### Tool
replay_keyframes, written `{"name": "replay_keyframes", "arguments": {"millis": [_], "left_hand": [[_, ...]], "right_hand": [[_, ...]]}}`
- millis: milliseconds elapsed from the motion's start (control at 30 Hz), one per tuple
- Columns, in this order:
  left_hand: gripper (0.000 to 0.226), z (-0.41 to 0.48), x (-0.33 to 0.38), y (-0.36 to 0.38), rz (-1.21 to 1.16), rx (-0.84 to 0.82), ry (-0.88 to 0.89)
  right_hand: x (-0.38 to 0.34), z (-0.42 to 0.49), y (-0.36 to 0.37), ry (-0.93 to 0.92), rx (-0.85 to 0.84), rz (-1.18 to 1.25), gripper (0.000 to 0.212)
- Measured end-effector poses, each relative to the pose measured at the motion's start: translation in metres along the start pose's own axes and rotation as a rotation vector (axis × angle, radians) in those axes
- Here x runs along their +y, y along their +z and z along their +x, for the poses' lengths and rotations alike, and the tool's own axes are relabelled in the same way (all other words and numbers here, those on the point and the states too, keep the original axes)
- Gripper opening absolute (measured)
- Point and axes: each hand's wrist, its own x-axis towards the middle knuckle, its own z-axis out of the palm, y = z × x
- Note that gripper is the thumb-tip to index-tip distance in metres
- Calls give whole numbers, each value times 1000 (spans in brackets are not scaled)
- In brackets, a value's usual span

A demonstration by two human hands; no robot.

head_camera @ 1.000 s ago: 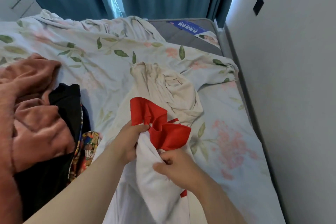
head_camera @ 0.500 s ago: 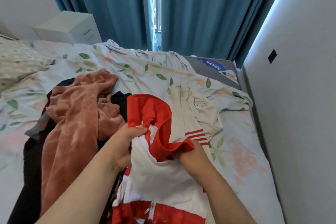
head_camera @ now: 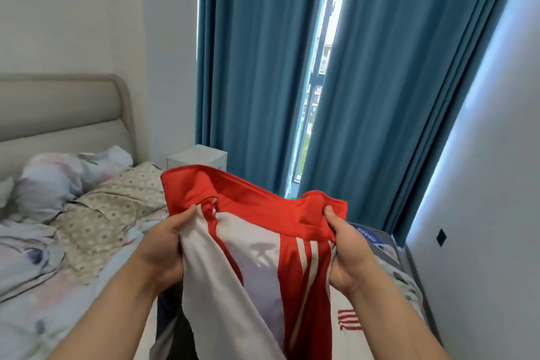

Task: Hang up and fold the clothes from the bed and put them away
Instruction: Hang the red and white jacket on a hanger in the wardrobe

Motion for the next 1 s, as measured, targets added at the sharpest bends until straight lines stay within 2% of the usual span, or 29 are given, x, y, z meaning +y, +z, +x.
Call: {"name": "replay_keyframes", "arguments": {"millis": [233, 433, 600, 700, 767, 900, 1000], "left_hand": [[34, -88, 122, -34, 135, 27, 125], [24, -131, 181, -20, 155, 87, 259], [38, -173, 202, 18, 152, 45, 222], [50, -208, 214, 33, 164, 1, 205], [48, -235, 223, 41, 161, -3, 256], [45, -273, 237, 61, 58, 4, 364], [40, -286, 234, 81, -14, 27, 373]], "right_hand": [[-56, -97, 98, -142, -81, -131, 45], [-89, -149, 143, -108, -133, -162, 45], [-86, -190, 185, -107, -308, -213, 14], [-84, -212, 198, -179, -426, -196, 30], [-85, -228, 196, -191, -456, -182, 30], [-86, -254, 189, -24, -514, 43, 47], [-86, -271, 187, 28, -526, 186, 58]]}}
